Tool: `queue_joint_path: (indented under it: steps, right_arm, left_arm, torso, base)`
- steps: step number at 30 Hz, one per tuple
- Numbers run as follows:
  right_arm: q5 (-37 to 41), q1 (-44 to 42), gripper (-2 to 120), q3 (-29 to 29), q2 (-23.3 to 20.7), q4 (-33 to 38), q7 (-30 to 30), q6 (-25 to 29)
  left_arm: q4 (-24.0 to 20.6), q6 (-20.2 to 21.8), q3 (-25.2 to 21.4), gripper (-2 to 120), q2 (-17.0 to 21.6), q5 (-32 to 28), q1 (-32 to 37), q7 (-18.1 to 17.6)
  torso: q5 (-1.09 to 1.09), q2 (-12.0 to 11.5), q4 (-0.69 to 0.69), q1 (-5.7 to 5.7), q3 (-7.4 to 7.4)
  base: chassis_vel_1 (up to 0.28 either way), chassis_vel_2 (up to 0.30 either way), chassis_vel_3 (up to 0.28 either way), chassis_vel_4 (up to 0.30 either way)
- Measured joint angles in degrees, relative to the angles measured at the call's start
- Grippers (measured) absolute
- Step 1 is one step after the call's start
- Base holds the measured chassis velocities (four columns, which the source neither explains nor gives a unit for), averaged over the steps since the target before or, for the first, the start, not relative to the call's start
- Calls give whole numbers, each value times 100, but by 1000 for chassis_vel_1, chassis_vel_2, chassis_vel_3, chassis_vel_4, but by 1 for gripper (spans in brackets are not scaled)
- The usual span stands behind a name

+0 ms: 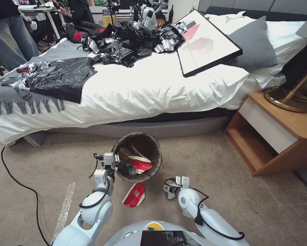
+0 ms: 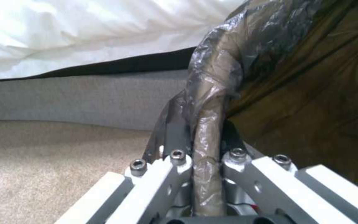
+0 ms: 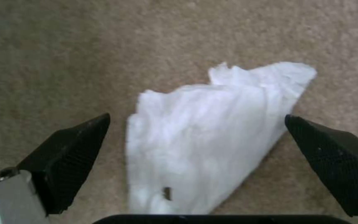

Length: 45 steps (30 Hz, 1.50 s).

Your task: Pick up the trash bin, then pick up the garbage from the floor and place it into the trash bin.

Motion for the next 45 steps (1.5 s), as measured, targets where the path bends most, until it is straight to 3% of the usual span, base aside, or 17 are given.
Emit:
queue_joint_path:
  steps: [14, 17, 19, 33, 37, 45]
  right_arm:
    - [16, 92, 99, 32, 90, -178, 152, 5]
    - [-1, 100, 92, 39, 99, -190, 163, 7]
    - [7, 102, 81, 46, 100, -183, 183, -19]
    - [443, 69, 50, 125, 102, -75, 416, -345]
    - [557, 31, 39, 145, 86, 35, 468, -364]
    - [631, -55, 7, 183, 25, 326, 638, -350]
  left_arm:
    - [7, 2, 18, 0, 14, -4, -15, 0]
    - [5, 2, 16, 0, 16, -5, -15, -1]
    - [-5, 3, 16, 0, 23, -8, -15, -3]
    - [-17, 3, 7, 0, 21, -13, -15, -14]
    - [-17, 3, 9, 0, 20, -16, -23, -16]
    - [-7, 2, 43, 0, 22, -37, -48, -28]
  torso:
    - [0, 0, 0, 0, 0]
    - [-2, 0, -1, 0, -1]
    - [-6, 1, -3, 0, -1]
    - [-3, 1, -1, 0, -1]
    - [7, 0, 4, 0, 0]
    - [3, 0, 1, 0, 1]
  base:
    - [0, 0, 0, 0]
    - [0, 0, 0, 0]
    - [0, 0, 0, 0]
    - [0, 0, 0, 0]
    - [0, 0, 0, 0]
    - [0, 0, 0, 0]
